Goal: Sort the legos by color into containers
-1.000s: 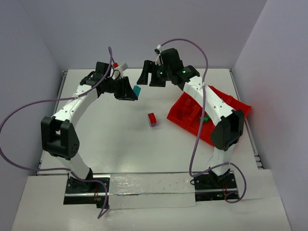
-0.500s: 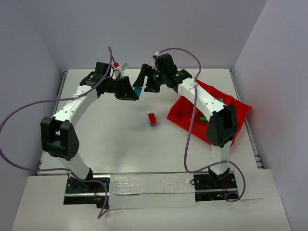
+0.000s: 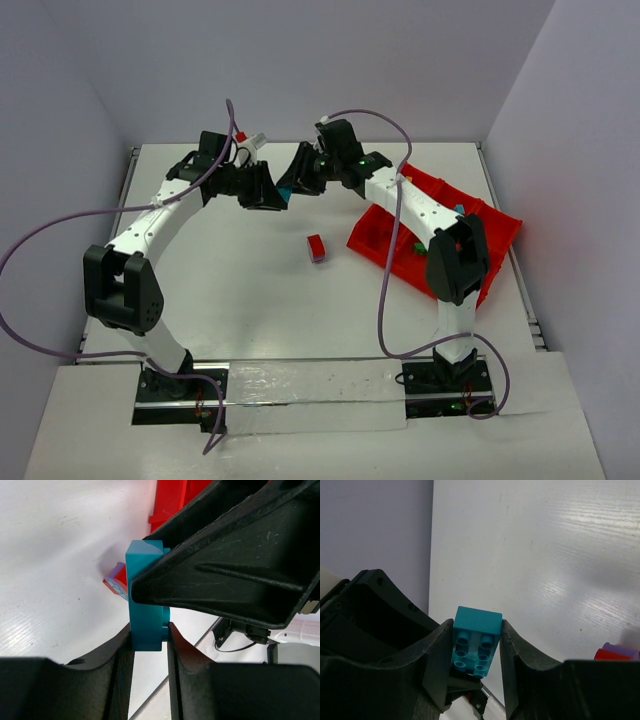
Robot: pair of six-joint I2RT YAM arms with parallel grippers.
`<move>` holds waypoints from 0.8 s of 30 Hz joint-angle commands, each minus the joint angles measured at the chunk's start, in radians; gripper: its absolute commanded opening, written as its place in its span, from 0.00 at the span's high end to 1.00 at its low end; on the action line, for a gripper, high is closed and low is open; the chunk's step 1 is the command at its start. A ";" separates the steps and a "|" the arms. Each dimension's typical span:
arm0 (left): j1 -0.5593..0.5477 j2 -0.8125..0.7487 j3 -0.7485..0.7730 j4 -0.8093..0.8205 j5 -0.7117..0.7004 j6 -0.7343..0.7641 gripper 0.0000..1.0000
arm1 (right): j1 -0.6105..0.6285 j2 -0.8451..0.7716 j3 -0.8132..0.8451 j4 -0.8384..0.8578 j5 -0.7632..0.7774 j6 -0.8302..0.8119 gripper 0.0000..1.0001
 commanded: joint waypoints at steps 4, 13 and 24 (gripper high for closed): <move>-0.004 -0.073 -0.004 0.030 -0.124 0.019 0.22 | -0.013 -0.024 -0.002 0.012 0.008 -0.022 1.00; -0.003 -0.113 0.003 -0.048 -0.265 0.047 0.12 | -0.197 -0.112 -0.061 -0.029 0.064 -0.076 1.00; -0.002 -0.136 -0.011 -0.076 -0.335 0.060 0.13 | -0.609 -0.355 -0.293 -0.182 0.581 -0.337 1.00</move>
